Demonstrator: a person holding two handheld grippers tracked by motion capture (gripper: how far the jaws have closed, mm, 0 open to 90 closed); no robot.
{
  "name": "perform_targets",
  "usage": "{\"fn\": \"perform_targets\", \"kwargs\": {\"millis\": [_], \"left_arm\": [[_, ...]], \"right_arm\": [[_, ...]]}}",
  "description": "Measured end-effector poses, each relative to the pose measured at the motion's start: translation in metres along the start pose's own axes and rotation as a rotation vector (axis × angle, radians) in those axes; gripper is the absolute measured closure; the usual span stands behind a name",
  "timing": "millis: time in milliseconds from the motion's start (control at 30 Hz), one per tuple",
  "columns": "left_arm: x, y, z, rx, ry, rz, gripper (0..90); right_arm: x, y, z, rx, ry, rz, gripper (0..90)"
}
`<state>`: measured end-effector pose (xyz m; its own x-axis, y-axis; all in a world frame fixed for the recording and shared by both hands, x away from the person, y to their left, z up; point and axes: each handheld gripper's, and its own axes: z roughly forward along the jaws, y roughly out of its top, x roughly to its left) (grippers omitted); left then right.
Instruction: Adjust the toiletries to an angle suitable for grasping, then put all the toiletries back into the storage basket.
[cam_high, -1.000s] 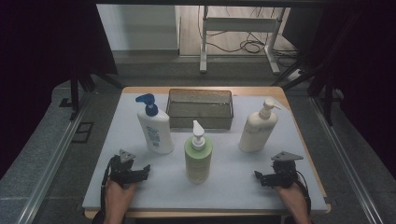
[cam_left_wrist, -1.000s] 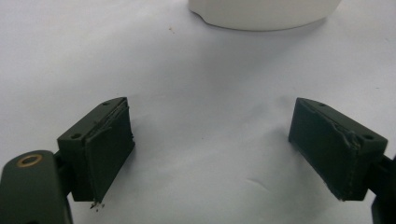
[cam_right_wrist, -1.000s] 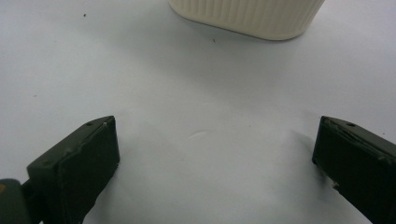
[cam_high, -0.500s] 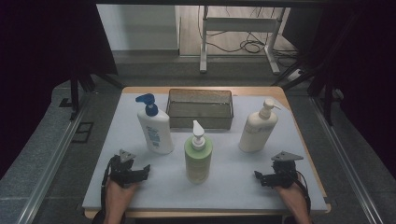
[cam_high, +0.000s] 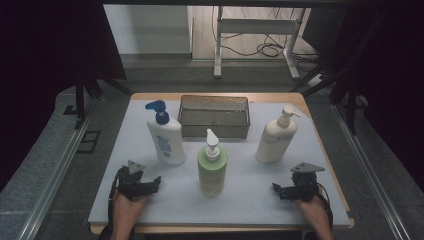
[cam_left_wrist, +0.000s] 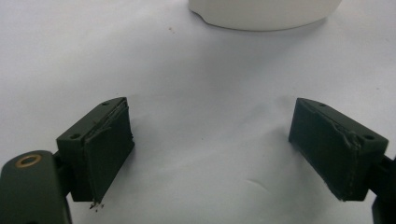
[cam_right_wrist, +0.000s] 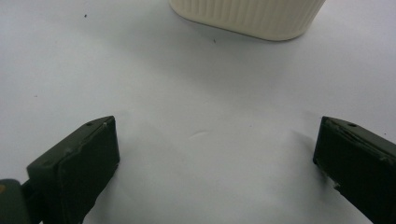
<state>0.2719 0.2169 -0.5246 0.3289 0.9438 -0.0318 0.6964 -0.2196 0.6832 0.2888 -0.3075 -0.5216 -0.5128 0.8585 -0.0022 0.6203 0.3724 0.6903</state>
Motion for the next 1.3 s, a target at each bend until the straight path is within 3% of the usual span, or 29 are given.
{"fn": "perform_targets", "kwargs": {"millis": [767, 1300], "left_arm": [[0.0000, -0.0002, 0.0000, -0.001, 0.000, 0.000, 12.9], [-0.0002, -0.0004, -0.0001, -0.003, 0.001, 0.001, 12.9]], "right_arm": [[-0.0003, 0.0009, -0.0003, 0.008, 0.004, 0.001, 0.0], [-0.0073, 0.0067, -0.0062, 0.002, 0.039, -0.012, 5.0]]}}
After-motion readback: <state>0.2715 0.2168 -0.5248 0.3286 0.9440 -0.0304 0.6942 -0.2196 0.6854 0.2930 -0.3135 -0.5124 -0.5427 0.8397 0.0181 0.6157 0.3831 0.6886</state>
